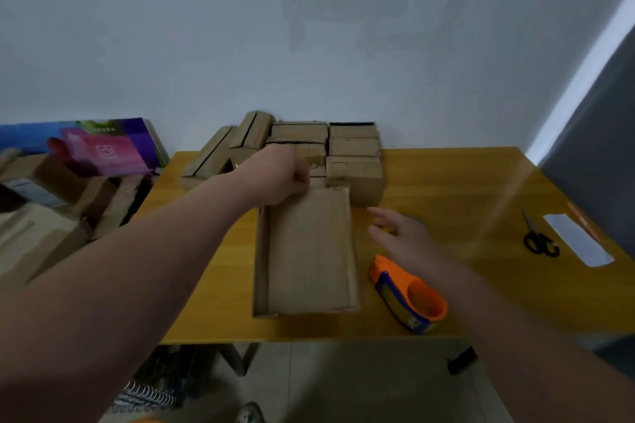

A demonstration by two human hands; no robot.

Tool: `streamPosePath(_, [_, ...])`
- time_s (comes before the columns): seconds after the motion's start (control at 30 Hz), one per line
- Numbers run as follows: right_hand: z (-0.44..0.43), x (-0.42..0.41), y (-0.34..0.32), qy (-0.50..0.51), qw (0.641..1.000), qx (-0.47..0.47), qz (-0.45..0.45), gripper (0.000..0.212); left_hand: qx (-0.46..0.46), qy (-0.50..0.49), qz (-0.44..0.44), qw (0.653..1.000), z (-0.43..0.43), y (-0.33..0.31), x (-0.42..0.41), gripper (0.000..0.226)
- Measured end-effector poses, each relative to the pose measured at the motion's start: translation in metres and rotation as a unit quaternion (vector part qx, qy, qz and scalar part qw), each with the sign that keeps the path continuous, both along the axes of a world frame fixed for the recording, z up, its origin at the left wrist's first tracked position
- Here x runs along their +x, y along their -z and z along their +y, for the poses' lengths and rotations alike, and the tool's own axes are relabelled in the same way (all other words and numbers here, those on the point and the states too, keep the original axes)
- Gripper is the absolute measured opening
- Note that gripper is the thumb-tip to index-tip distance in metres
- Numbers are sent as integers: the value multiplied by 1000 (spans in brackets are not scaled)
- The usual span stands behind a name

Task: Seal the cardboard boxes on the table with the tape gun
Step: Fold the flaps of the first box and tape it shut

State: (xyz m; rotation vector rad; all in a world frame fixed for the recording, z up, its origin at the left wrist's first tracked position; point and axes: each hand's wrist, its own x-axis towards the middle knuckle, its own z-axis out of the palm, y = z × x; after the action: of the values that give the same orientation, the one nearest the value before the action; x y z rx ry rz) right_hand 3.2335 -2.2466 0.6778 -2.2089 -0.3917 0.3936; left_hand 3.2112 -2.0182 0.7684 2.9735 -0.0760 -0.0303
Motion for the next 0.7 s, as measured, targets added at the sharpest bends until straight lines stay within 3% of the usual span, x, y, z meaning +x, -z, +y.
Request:
streamPosePath(0.13, [13,-17,-12,-16,988,96,118,47,-20,27,65,997,-4,16,-2,13])
streamPosePath(0.23, [20,-27,-8,-9,975,140,173,48,-2,2,34,999,-11,41,-1,17])
streamPosePath(0.43, [23,-23,0,56,969,158,183,35,27,-58,-72,995,-34,57,-7,18])
streamPosePath(0.57, [21,-20,3,78,967,165,179,35,51,-10,-205,977,-45,64,-22,18])
streamPosePath(0.63, [21,-18,3,77,966,170,181,33,50,39,-215,975,-46,70,-33,8])
streamPosePath(0.7, [20,-16,4,75,965,171,182,27,35,54,-161,985,-48,76,-43,18])
